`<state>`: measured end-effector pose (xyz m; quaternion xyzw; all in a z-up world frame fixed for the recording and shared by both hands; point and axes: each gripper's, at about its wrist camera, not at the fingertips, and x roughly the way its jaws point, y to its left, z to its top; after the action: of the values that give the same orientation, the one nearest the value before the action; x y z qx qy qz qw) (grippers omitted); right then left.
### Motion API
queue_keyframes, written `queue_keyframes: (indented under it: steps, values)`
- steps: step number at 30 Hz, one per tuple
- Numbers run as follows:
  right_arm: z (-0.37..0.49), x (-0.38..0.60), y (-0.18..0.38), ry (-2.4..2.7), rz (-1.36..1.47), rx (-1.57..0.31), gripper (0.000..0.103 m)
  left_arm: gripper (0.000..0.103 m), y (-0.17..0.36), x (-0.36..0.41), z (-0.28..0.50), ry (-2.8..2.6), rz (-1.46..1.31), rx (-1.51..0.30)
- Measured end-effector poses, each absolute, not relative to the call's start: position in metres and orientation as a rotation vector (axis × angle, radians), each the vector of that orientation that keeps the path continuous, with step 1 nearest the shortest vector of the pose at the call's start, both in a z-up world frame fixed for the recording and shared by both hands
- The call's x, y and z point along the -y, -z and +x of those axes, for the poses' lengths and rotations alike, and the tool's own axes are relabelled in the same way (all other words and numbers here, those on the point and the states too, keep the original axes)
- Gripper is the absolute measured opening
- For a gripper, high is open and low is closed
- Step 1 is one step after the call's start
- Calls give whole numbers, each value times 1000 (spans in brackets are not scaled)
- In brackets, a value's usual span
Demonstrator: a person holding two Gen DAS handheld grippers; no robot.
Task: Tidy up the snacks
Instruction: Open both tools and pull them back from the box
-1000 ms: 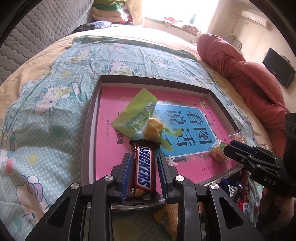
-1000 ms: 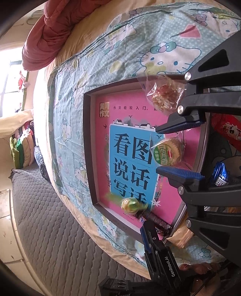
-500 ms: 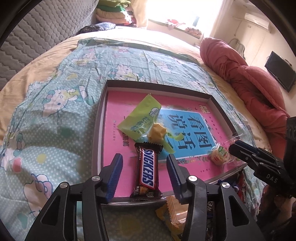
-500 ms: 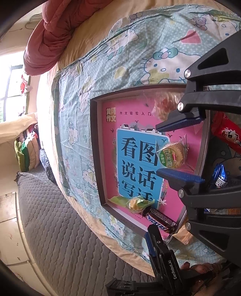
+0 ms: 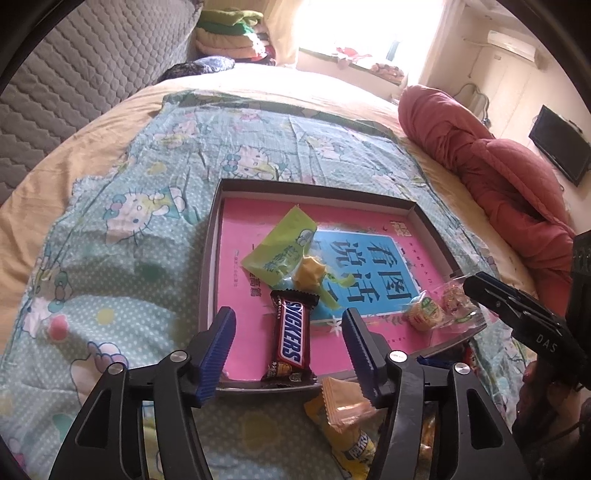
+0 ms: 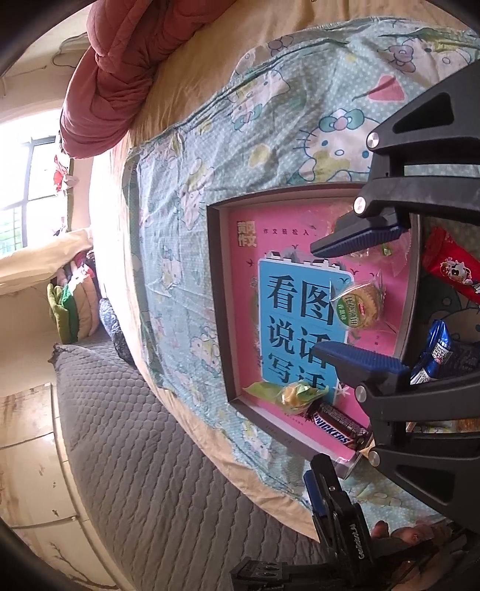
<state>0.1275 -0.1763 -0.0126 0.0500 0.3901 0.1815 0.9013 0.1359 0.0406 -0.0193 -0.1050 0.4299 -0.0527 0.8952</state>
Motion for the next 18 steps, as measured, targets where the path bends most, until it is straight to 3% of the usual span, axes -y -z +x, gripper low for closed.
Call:
queue_keyframes:
  steps: [18]
  values:
    - [101,193,-18,-352,106,-717,57,69,-7,-35,109,96,-201,-858]
